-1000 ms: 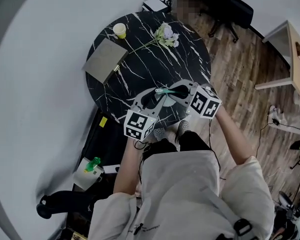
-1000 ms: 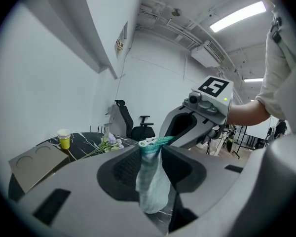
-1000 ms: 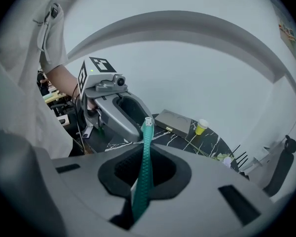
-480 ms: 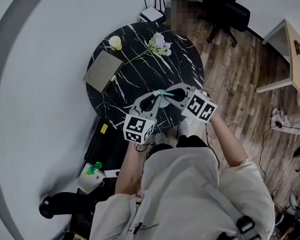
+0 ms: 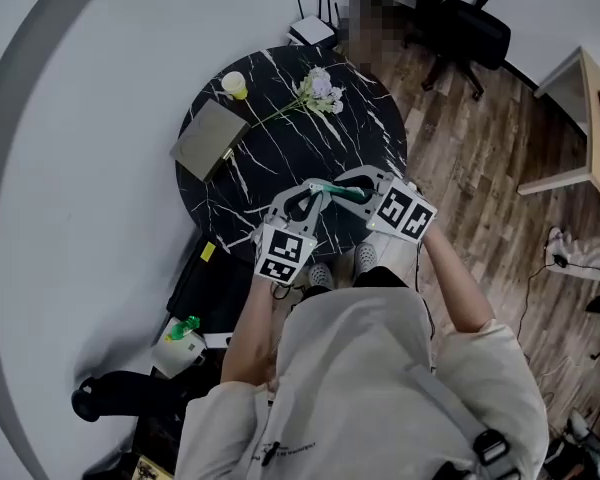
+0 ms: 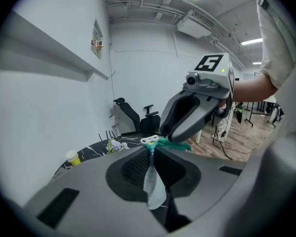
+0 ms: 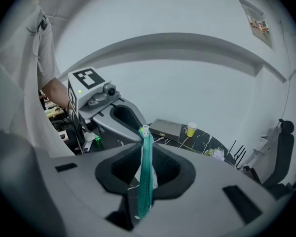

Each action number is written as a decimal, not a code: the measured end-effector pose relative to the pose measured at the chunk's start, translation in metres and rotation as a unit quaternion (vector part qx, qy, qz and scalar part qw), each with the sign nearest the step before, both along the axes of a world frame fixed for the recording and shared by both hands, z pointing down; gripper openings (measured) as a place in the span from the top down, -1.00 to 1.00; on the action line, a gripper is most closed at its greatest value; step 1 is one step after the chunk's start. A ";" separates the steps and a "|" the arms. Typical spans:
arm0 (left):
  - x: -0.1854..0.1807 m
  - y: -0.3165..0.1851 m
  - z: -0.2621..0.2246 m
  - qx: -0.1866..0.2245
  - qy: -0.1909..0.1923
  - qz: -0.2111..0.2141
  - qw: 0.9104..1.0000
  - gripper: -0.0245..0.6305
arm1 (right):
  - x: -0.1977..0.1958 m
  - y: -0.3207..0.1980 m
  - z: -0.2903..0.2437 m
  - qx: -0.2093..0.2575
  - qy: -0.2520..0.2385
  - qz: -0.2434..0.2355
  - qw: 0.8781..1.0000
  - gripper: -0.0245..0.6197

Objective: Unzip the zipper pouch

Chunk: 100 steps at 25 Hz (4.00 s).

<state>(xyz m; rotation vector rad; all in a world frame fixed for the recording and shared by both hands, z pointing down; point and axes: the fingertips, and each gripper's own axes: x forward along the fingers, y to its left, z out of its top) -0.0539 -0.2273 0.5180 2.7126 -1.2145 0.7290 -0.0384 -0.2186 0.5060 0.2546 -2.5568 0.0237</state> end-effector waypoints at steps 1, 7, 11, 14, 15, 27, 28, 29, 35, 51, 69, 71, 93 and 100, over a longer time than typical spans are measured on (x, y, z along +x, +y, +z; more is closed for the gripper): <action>0.000 0.000 0.004 0.000 -0.015 0.001 1.000 0.77 | 0.000 0.001 -0.003 -0.005 -0.009 -0.002 1.000 0.69; 0.005 0.006 0.015 0.002 -0.060 0.018 0.998 0.77 | -0.010 0.005 0.002 -0.028 -0.004 -0.043 0.999 0.65; 0.008 0.013 0.021 0.002 -0.087 0.033 0.996 0.77 | -0.024 0.008 -0.002 -0.045 -0.010 -0.074 0.996 0.65; 0.011 0.016 0.023 0.017 -0.133 0.047 0.990 0.77 | -0.030 0.008 -0.001 -0.044 -0.002 -0.089 0.995 0.65; 0.012 0.018 0.024 0.021 -0.146 0.051 0.988 0.77 | -0.030 0.010 0.001 -0.050 0.003 -0.094 0.994 0.65; 0.012 0.037 0.032 0.033 -0.219 0.102 0.970 0.77 | -0.024 0.032 0.010 -0.146 0.023 -0.203 0.968 0.68; 0.013 0.038 0.033 0.032 -0.223 0.106 0.969 0.77 | -0.023 0.033 0.011 -0.142 0.033 -0.216 0.966 0.70; 0.014 0.039 0.034 0.033 -0.228 0.112 0.967 0.77 | -0.022 0.035 0.012 -0.139 0.045 -0.228 0.963 0.70; 0.021 0.045 0.042 0.030 -0.257 0.144 0.955 0.77 | -0.017 0.044 0.022 -0.098 0.118 -0.292 0.944 0.74; 0.003 0.039 0.034 -0.065 -0.131 0.073 0.987 0.77 | -0.018 0.047 0.010 0.101 0.113 -0.332 0.931 0.88; -0.019 0.020 0.023 -0.073 -0.083 0.014 0.994 0.78 | -0.019 0.034 0.015 0.281 0.141 -0.313 0.896 0.89; -0.020 0.017 0.020 -0.071 -0.082 0.011 0.994 0.77 | -0.018 0.032 0.014 0.281 0.140 -0.310 0.897 0.89; -0.027 0.008 0.006 -0.052 -0.091 -0.002 0.994 0.78 | 0.006 0.010 0.031 0.270 0.173 -0.307 0.896 0.89; -0.029 0.005 0.006 -0.052 -0.091 -0.003 0.994 0.78 | 0.013 0.003 0.033 0.261 0.181 -0.307 0.897 0.89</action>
